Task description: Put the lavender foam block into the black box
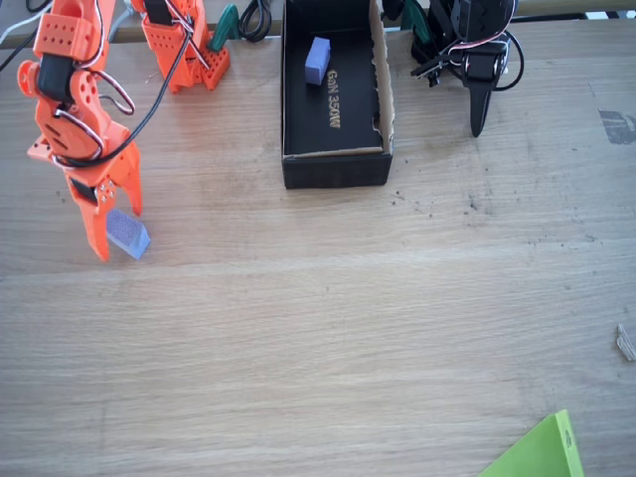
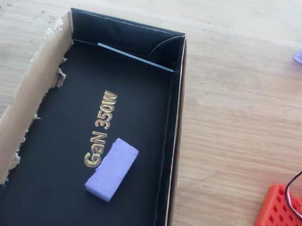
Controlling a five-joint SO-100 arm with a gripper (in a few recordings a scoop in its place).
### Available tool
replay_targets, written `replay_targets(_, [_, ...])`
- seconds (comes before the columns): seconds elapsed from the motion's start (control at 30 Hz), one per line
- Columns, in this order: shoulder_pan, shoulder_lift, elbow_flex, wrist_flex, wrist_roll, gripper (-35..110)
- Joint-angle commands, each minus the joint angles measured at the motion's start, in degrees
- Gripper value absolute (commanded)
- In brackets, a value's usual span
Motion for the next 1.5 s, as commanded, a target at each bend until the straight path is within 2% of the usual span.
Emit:
replay_targets(0.0, [0.53, 0.35, -3.52, -1.67, -0.18, 32])
replay_targets(0.1, [0.44, 0.18, -3.78, -1.76, -0.18, 20])
replay_targets(0.2, [0.26, 0.18, -3.96, -1.58, -0.09, 0])
replay_targets(0.63, [-0.26, 5.45, -1.49, 0.97, -0.62, 0])
replay_targets(0.9, [-2.37, 20.65, 3.43, 8.53, -2.2, 0])
replay_targets(1.03, [-3.87, 32.17, 9.67, 10.2, -1.41, 0])
replay_targets(1.2, [-6.77, 49.39, 16.7, 17.14, 1.85, 0])
replay_targets(1.33, [-10.63, 55.28, 16.79, 21.45, 5.36, 0])
replay_targets(1.47, [-13.97, 56.34, 16.79, 21.27, 6.77, 0])
